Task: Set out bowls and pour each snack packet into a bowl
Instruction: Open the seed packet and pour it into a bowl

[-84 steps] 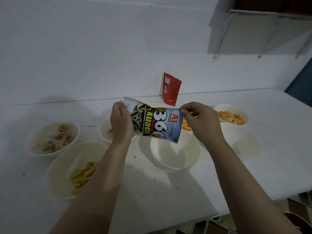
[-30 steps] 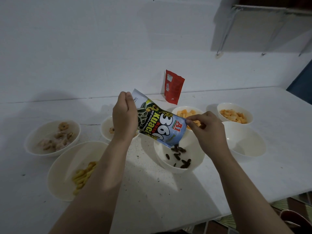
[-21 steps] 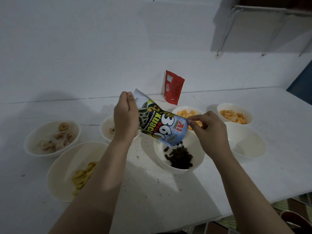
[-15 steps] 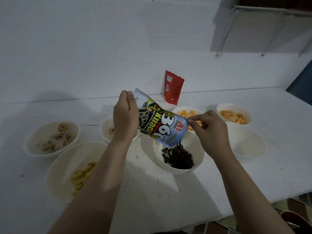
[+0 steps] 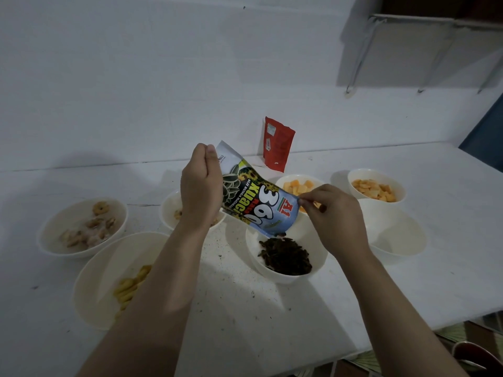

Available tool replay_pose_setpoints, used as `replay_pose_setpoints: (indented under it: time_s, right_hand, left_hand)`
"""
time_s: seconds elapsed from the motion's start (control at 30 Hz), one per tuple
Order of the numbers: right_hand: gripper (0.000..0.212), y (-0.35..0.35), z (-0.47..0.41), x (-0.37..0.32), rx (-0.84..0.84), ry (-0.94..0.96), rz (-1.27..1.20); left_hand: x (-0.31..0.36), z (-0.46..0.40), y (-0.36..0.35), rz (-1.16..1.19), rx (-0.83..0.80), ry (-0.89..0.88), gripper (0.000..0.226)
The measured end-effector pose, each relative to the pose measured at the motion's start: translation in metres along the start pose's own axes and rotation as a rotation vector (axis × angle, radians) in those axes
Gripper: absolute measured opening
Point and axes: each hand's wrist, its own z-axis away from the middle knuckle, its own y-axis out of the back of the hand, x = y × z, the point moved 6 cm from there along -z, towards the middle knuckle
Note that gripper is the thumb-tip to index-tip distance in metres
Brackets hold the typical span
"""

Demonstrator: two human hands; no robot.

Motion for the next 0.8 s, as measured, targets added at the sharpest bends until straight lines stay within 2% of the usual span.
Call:
replay_pose_setpoints:
  time_s: [0.3,0.53,0.8]
  right_hand:
    - [0.011,-0.01,-0.005,0.002,0.0,0.003,0.002]
    - [0.012,0.002,-0.001,0.01,0.032,-0.073,0.035]
    - [0.012,0.01,0.007,0.008,0.01,-0.099,0.044]
  left_hand:
    - [-0.001,0.002,0.004,-0.053,0.014,-0.029,0.035]
    - [-0.001,0.013,-0.006,-0.022,-0.017,0.019,0.034]
    - [0.006,0.011,-0.006,-0.001,-0.024,-0.024,0.034]
